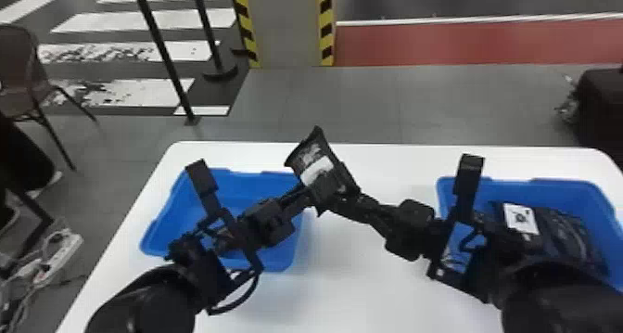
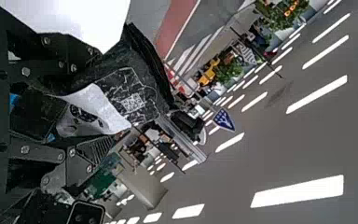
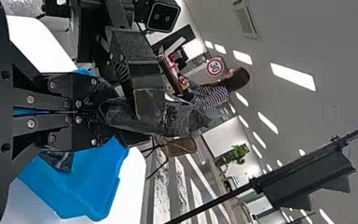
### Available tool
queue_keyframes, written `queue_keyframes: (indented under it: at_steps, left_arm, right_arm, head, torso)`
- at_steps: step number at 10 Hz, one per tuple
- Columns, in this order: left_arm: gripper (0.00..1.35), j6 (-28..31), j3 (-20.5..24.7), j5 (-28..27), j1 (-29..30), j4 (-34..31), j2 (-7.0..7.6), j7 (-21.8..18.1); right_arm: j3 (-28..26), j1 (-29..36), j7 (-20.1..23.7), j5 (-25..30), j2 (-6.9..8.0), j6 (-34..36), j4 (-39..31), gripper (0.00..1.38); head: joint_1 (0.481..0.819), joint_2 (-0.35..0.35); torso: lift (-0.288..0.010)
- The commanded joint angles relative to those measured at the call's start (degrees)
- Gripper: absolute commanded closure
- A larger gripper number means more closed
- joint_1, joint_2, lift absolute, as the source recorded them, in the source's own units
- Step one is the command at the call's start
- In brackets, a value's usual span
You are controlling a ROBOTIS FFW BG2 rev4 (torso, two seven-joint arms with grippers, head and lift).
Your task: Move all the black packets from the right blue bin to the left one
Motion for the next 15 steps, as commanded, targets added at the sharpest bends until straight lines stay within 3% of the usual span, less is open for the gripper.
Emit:
queue_keyframes:
  at_steps: [1,3,4,5,6,9,12,14,15]
  left_arm:
    - [1.22,-4.66,1.94,0.04,0.91,-0.07,-1.42,0.63]
    - [1.22,-7.75,2.03,0.04,1.89,-0.07,-1.69,1.42]
    - [1.22,-9.72,1.76,0.21,1.89,-0.07,-1.69,1.77]
    - [1.22,-12.81,1.59,0.48,1.89,-0.07,-1.77,2.83]
    - [1.22,-17.59,1.59,-1.37,1.61,-0.07,-1.77,5.38]
    - [1.22,-30.39,5.01,-18.42,1.75,4.85,-1.95,13.99]
    - [1.22,-35.73,10.20,-34.06,3.72,10.48,-3.09,18.03]
    - [1.22,-39.53,10.20,-39.16,5.27,10.48,-3.09,22.16]
    - [1.03,-40.37,10.11,-39.07,5.41,10.48,-3.35,22.87]
  right_arm:
    - [0.01,0.01,-0.01,-0.01,0.03,-0.32,0.15,1.14]
    - [0.01,0.01,-0.01,0.08,0.03,-1.02,0.57,1.09]
    - [0.01,0.01,-0.01,0.87,0.03,-1.44,0.43,0.76]
    - [-0.17,0.44,-0.01,2.28,0.03,-2.57,-0.27,0.28]
    - [-2.54,1.98,-0.01,4.83,0.29,-3.55,-1.54,0.04]
    - [-9.84,7.19,-2.56,9.84,0.82,-4.11,-6.18,0.17]
    - [-15.37,14.36,-10.56,12.74,1.35,-2.71,-15.60,0.18]
    - [-17.66,15.62,-11.35,13.27,1.88,-2.29,-17.01,0.18]
    - [-18.10,15.48,-11.44,13.88,1.88,-2.29,-17.29,0.17]
  head:
    - [0.695,0.136]
    - [0.695,0.168]
    - [0.695,0.176]
    - [0.695,0.177]
    - [0.695,0.180]
    - [0.695,0.196]
    - [0.695,0.216]
    - [0.695,0.227]
    - [0.695,0.228]
  torso:
    - [-0.110]
    - [-0.110]
    - [-0.110]
    - [-0.110]
    - [-0.110]
    - [-0.110]
    - [-0.110]
    - [-0.110]
    - [-0.110]
